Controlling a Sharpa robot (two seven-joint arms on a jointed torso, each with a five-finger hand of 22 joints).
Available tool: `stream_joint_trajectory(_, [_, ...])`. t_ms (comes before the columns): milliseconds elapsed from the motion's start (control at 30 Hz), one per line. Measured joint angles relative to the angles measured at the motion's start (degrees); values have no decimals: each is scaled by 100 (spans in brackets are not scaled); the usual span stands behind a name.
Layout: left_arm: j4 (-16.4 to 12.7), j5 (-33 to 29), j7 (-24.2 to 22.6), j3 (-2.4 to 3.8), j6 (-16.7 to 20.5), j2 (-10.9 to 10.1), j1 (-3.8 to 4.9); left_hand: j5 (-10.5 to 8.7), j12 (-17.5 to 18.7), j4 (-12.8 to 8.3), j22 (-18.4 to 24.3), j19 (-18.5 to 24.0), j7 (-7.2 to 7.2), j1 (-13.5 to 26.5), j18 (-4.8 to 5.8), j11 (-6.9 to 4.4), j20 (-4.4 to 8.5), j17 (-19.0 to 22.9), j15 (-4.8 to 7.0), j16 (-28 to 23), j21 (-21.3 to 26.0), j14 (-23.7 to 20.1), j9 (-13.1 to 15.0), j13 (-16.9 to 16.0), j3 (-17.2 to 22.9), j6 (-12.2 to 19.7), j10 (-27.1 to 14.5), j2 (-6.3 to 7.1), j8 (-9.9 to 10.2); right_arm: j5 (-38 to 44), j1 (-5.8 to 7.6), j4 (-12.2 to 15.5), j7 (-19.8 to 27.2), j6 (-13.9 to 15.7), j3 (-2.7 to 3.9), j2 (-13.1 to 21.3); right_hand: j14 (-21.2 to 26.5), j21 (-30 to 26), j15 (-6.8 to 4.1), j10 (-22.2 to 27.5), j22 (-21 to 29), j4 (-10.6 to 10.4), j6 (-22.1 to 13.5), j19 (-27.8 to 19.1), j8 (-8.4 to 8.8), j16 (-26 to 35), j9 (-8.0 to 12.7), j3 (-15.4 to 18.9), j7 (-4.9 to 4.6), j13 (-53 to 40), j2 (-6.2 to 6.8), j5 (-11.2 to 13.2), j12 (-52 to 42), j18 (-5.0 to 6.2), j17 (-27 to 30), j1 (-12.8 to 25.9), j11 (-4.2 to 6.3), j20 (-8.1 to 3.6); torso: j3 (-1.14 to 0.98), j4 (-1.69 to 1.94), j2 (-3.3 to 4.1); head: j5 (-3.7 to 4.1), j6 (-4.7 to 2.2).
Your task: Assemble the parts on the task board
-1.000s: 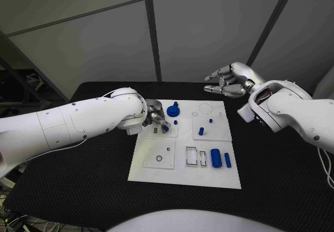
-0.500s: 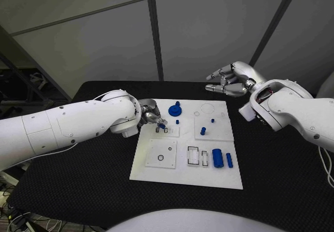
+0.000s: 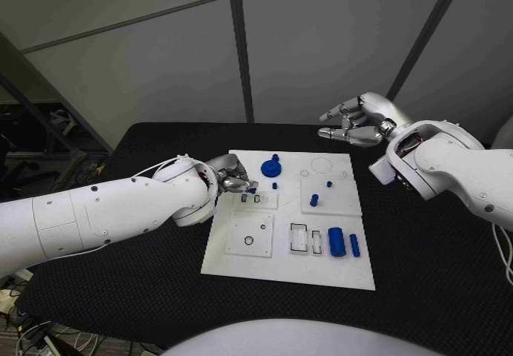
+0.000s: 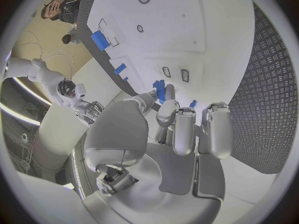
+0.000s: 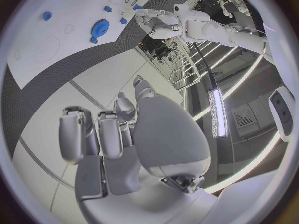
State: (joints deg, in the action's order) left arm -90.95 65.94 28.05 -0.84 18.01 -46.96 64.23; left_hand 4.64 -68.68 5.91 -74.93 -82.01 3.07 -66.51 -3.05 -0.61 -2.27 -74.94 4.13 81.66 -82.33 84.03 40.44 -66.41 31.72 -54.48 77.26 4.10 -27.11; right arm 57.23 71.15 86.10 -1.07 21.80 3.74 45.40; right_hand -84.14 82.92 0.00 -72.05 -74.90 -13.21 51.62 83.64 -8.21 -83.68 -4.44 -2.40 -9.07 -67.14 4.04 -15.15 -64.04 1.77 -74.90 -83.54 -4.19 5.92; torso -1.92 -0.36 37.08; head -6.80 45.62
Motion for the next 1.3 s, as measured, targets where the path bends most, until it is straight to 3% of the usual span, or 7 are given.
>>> stream_joint_trajectory(167, [-41, 138, -54, 0, 403, -4, -107, 0, 0, 0, 0, 0, 0, -30, 0, -29, 0, 0, 2, 0, -22, 1, 26, -6, 0, -1, 29, 30, -9, 0, 0, -21, 9, 1, 0, -4, 0, 0, 0, 0, 0, 0, 0, 0, 0, 0, 0, 0, 0, 0, 0, 0, 0, 0, 0, 0, 0, 0, 1, 1, 0, -11, 3])
stream_joint_trajectory(367, [-33, 235, -53, 0, 538, 54, -181, 45, 0, 23, 0, 0, 0, -14, 1, -30, 0, 0, 1, 0, -22, 1, 27, -6, 24, -1, 30, 60, -9, 0, 0, -34, 19, 0, -1, -17, 0, 0, 0, 0, 0, 0, 0, 0, 0, 0, 0, 0, 0, 0, 0, 0, 0, 0, -4, 0, 0, 0, 4, -3, 3, -12, 13])
stream_joint_trajectory(733, [127, 354, 25, 1, 461, 257, -233, 52, 0, 24, 1, -14, 1, -6, 1, -31, 14, 0, -1, 0, -22, 3, 43, 5, 55, -1, 31, 67, -6, 0, -1, -47, 32, -2, -1, -35, 0, 0, 0, 0, 0, 0, 15, 0, -22, 0, -1, 0, -16, 0, 0, -27, 0, 0, -4, 0, 0, 0, 8, -14, 9, 13, 34])
stream_joint_trajectory(1300, [240, 519, 110, 2, 98, 315, -237, 199, 0, 32, 1, -20, 11, 47, 1, -50, 21, 0, -3, 0, -21, 4, 110, 21, 140, -10, 50, 118, -1, 1, -1, -68, 40, -7, -2, -56, 0, 0, 0, 0, 0, 0, 15, 0, -22, 0, -1, 0, -16, 0, 0, -27, 0, 0, -3, 0, 0, 0, 7, -9, 5, 24, 64])
